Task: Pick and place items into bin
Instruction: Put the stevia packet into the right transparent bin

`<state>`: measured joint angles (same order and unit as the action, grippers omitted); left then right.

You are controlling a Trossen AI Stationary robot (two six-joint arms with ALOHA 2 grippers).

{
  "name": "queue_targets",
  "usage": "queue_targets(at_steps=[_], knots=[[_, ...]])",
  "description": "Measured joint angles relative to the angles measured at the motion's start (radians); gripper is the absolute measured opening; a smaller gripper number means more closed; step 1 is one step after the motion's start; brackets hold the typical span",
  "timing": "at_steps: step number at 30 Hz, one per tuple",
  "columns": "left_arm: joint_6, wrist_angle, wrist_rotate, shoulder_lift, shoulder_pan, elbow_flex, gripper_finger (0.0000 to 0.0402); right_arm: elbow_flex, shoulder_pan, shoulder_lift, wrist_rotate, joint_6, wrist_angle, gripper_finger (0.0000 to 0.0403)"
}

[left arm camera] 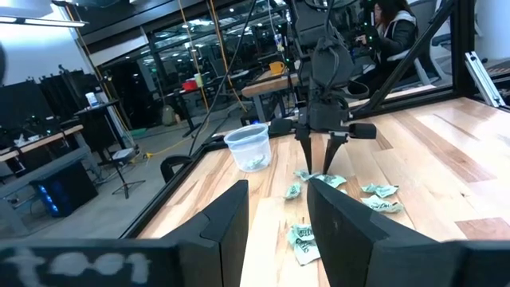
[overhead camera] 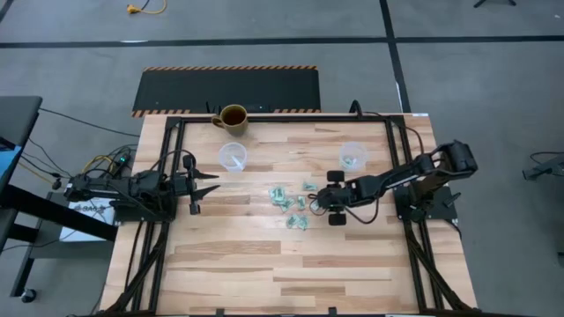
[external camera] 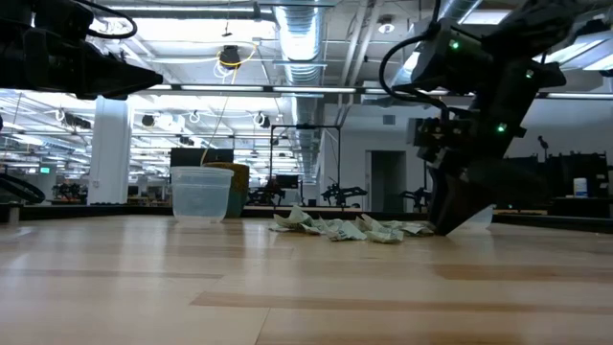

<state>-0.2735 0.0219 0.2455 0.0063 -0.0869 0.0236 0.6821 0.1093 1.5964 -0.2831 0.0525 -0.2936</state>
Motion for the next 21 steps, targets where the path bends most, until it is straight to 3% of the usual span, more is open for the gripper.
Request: queue_targets(at_steps=[10,21], knots=[[0.006,0.0,0.0,0.0,0.0,0.0,0.0121,-0.004,-0.001,-0.035,-0.002,0.0,-0.054,0.0009],[0.002,0.0,0.0,0.0,0.0,0.0,0.0121,-0.004,0.002,-0.035,-0.002,-0.027,-0.054,0.0004]])
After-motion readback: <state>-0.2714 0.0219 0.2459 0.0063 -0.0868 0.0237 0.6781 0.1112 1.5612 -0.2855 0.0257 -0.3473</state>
